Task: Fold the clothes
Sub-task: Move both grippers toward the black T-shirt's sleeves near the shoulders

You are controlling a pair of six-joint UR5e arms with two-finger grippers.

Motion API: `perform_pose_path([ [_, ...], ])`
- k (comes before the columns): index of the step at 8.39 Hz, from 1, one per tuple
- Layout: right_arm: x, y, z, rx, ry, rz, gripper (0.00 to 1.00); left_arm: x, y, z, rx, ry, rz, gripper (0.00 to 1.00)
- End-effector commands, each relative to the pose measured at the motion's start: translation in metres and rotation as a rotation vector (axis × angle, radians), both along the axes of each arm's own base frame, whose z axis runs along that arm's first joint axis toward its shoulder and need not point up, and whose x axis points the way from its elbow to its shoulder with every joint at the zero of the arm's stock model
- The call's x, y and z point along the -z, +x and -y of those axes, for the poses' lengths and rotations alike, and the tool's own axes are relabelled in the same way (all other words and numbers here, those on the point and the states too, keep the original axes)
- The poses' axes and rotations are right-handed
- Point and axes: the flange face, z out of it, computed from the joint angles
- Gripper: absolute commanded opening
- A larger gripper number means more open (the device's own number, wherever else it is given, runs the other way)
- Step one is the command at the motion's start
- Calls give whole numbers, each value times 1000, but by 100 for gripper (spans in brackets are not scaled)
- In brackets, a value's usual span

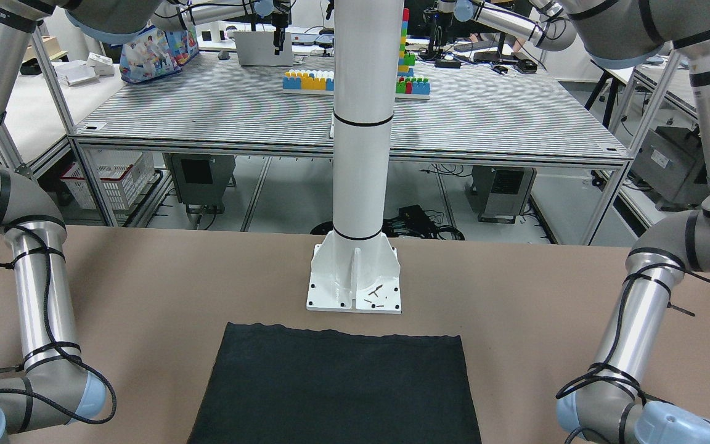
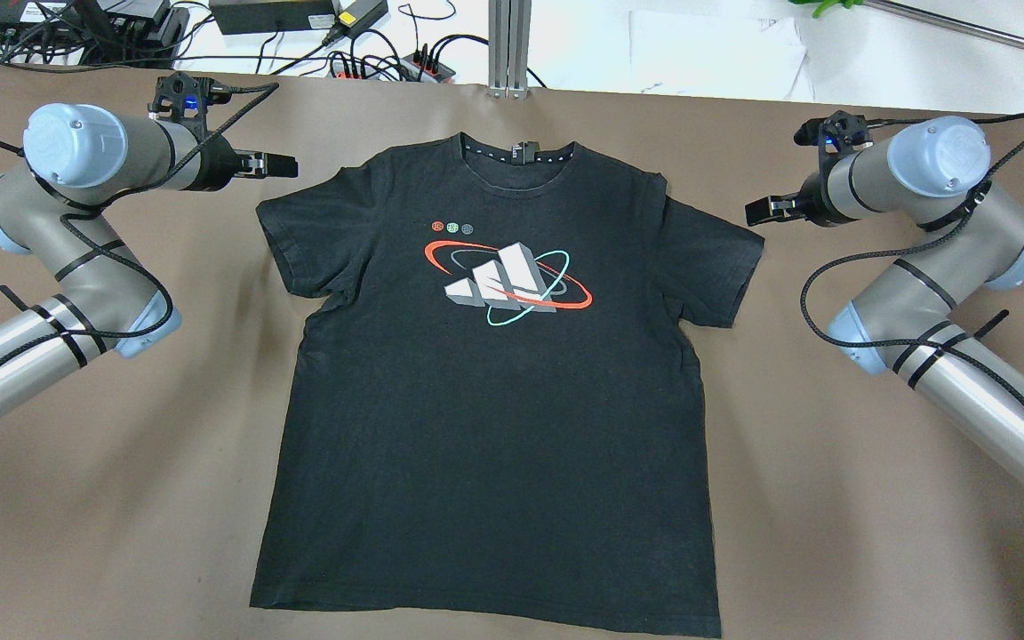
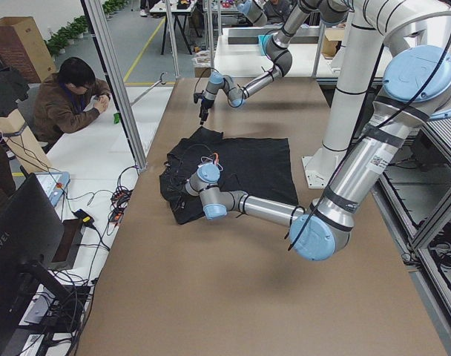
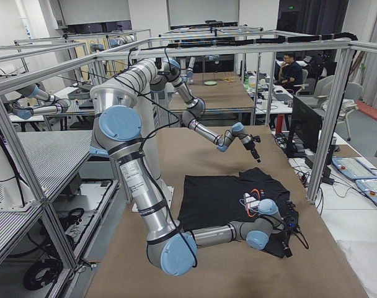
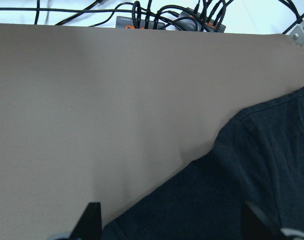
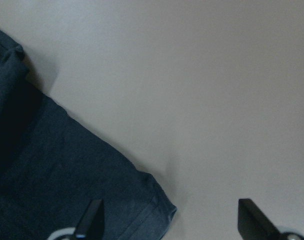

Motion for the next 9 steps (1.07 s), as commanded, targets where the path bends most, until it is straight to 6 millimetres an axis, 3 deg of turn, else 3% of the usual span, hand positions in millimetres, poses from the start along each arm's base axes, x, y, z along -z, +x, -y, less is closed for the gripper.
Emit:
perform_pose_path([
  [1, -11, -16, 0, -1, -9, -27, 94, -1, 0, 0, -2, 1, 4, 100],
  [7, -27, -36, -6, 11, -22, -56, 91, -2, -1, 0, -3, 5, 8, 100],
  [8, -25, -37, -6, -3, -38, -43, 70, -2, -1, 0, -3, 5, 8, 100],
  [9, -22, -39, -6, -21, -55, -28, 38, -3, -1, 0, -4, 5, 10, 100],
])
